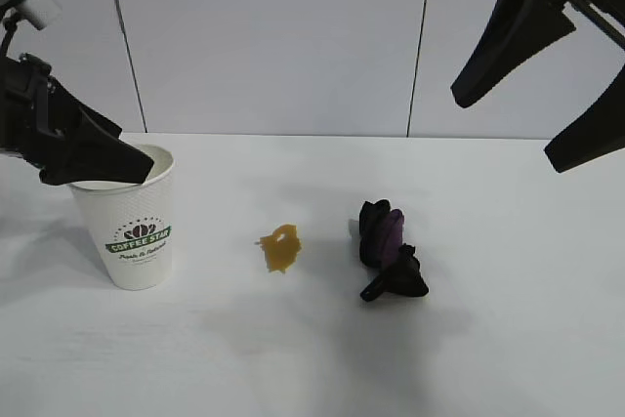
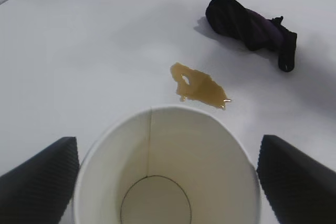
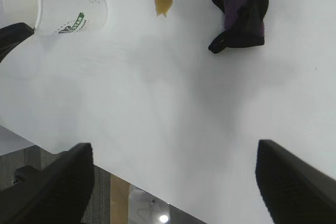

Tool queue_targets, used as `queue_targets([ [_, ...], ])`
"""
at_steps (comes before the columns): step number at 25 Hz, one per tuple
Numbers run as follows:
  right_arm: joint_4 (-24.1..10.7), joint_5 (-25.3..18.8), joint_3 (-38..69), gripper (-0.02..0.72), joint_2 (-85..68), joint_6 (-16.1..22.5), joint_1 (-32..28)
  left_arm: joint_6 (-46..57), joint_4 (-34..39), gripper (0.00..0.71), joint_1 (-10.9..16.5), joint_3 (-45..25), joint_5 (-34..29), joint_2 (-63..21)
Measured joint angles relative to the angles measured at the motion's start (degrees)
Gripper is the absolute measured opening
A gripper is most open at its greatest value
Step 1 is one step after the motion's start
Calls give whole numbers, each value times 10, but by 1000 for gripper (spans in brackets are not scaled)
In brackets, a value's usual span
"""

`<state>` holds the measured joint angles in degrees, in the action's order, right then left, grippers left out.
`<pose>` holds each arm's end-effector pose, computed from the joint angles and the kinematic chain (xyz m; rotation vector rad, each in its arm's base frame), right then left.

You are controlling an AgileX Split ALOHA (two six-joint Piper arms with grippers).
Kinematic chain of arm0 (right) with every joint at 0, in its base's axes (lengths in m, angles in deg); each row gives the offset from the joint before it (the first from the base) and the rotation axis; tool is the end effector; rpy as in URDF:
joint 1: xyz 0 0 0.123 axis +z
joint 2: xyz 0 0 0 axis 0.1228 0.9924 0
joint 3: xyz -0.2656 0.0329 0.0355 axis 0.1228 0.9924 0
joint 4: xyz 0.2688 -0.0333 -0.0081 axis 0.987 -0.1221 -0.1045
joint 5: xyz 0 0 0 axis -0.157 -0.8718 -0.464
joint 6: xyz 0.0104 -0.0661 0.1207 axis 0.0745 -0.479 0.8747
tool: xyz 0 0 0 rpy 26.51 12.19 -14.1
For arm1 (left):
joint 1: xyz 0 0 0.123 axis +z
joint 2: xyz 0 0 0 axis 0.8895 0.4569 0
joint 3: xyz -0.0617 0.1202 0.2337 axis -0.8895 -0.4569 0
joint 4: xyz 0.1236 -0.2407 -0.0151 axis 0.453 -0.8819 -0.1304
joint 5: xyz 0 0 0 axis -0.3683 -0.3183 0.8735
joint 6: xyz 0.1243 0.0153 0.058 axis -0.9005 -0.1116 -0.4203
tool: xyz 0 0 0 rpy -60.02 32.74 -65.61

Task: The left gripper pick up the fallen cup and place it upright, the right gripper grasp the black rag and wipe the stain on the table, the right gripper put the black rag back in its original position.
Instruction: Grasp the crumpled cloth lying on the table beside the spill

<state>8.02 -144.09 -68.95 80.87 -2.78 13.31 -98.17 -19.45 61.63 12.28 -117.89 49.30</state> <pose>0.2906 0.0996 0.2168 -0.0459 2.7458 0.7802 0.3564 -0.0999 0.1216 1.0766 1.9847 -0.5508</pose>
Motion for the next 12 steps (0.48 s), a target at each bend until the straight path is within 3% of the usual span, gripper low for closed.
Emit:
queue_targets([
  [5, 0, 1, 0, 577, 0, 0, 0, 58, 15, 664, 0, 0, 4, -44],
  [12, 0, 1, 0, 577, 0, 0, 0, 195, 56, 664, 0, 0, -1, -177],
])
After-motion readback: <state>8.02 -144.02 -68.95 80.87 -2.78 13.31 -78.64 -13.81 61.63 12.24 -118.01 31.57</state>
